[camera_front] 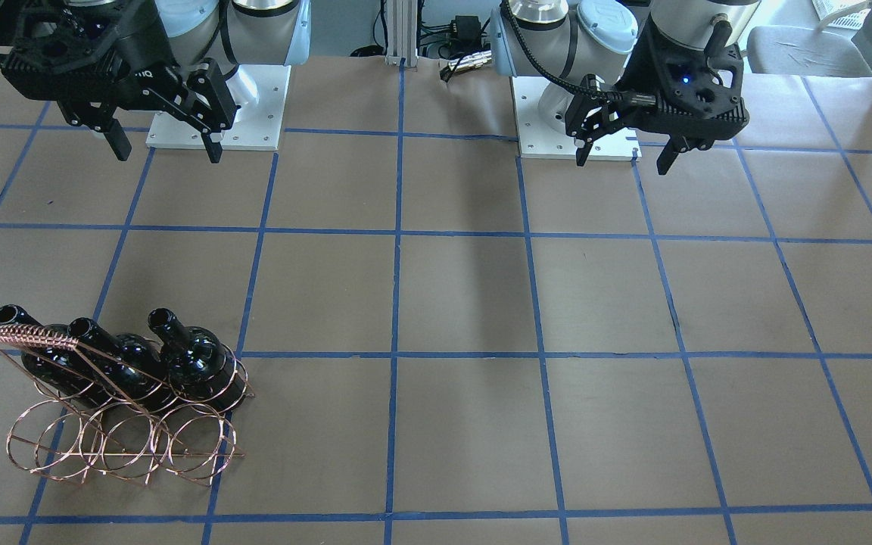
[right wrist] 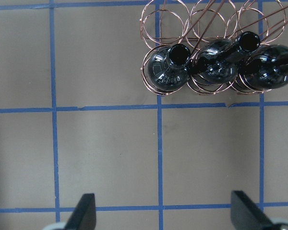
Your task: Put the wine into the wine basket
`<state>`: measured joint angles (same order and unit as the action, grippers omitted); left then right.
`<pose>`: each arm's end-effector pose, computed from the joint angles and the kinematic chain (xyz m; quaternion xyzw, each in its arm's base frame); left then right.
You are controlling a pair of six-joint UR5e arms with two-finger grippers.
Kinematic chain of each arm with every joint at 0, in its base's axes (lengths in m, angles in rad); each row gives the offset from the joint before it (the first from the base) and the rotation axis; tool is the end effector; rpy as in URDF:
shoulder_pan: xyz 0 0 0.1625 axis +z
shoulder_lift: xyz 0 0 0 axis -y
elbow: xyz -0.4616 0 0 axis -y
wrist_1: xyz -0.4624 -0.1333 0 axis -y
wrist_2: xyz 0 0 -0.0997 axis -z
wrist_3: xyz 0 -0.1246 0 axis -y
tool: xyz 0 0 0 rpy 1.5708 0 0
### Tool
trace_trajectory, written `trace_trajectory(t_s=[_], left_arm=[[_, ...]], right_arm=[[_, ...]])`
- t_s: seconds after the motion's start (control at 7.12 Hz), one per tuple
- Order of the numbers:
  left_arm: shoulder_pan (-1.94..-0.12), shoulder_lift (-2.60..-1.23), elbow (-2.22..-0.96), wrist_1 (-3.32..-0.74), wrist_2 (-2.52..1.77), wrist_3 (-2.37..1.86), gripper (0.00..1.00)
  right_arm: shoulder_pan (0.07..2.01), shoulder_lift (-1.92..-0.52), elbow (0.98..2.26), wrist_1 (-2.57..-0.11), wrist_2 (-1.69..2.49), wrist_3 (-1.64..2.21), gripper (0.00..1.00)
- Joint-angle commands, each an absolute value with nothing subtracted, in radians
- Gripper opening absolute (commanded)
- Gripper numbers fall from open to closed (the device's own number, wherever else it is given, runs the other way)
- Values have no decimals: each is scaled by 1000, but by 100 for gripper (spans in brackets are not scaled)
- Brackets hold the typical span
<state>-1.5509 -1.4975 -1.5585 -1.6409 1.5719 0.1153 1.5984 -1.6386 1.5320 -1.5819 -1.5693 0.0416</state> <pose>-0.1226 -0.5311 0.5393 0.0477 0.9988 -0.0077 0.0011 0.1484 -0.5383 0.5602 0.0069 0.9982 -0.0588 0.0028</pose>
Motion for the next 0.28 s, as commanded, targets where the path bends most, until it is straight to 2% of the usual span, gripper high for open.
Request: trace_trajectory(t_s=[0.0, 0.14], left_arm=[[-1551, -1506, -1559, -1622, 1566, 114, 100], [-1551, -1508, -1559, -1615, 1568, 114, 100]], right_arm=[[1598, -1638, 1532, -1585, -1569, 41, 99], [1598, -1638, 1531, -1585, -1571, 41, 99]])
